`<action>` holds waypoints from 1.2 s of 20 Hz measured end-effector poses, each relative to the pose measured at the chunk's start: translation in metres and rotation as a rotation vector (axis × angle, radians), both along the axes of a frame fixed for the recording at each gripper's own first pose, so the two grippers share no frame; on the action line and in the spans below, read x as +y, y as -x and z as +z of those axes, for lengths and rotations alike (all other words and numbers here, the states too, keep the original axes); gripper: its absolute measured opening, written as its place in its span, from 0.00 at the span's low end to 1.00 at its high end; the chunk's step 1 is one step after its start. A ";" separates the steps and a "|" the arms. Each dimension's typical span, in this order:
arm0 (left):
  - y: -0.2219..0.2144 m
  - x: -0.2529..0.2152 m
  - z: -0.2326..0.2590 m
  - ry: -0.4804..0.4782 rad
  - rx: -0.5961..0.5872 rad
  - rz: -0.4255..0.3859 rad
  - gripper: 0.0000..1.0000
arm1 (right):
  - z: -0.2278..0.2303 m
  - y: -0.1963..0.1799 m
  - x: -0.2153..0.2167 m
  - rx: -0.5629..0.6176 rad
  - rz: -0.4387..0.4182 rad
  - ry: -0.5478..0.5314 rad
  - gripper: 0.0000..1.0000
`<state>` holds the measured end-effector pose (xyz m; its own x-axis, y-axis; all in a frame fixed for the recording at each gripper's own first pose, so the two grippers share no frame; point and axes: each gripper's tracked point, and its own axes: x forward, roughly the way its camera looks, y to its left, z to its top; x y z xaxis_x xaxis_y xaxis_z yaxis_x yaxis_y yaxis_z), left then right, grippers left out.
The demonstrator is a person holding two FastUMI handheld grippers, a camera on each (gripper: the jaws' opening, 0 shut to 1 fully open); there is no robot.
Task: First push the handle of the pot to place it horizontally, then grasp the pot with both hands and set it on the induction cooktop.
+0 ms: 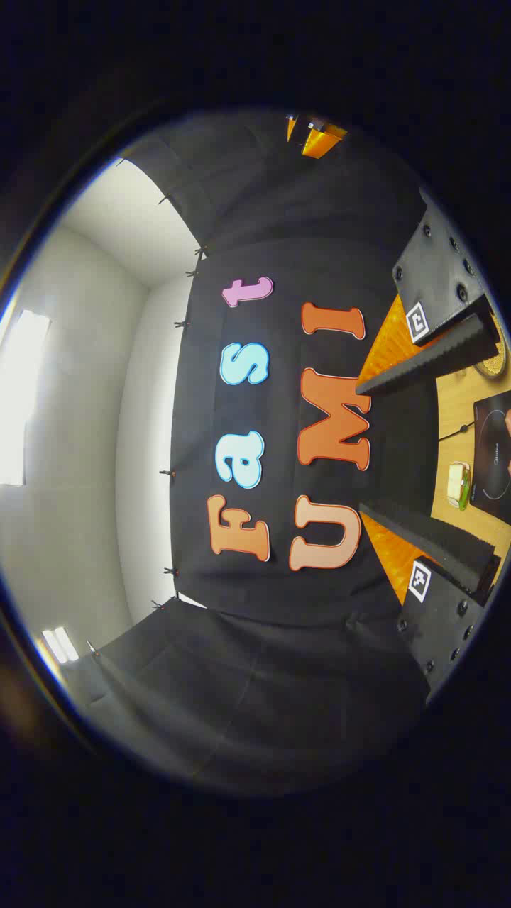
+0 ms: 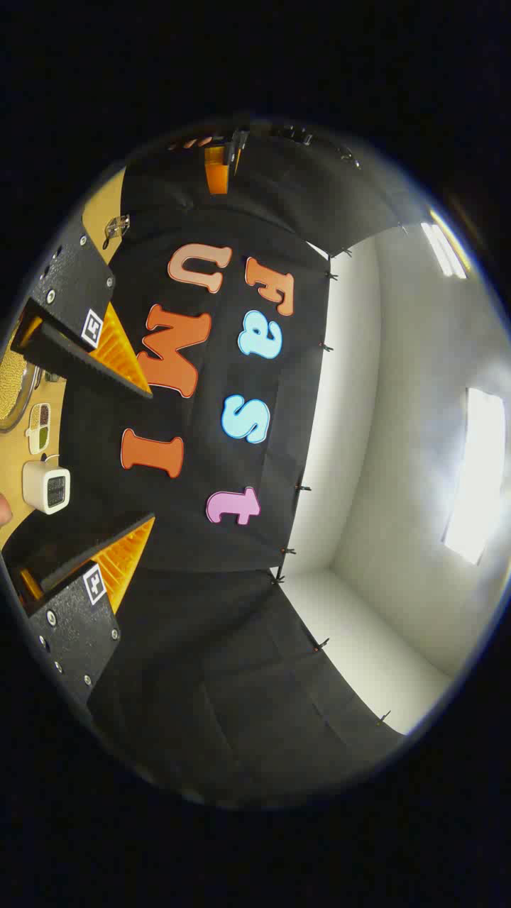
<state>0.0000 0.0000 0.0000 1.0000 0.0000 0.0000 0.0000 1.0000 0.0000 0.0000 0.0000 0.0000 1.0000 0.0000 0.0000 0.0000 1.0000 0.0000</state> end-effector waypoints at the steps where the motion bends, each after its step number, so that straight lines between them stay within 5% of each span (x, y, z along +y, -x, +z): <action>1: 0.000 -0.001 -0.001 0.003 0.003 -0.003 0.97 | -0.001 -0.001 0.003 0.004 0.008 -0.002 0.94; 24: -0.002 0.017 0.008 -0.008 -0.059 0.040 0.98 | -0.014 -0.006 0.032 0.035 0.069 0.003 0.95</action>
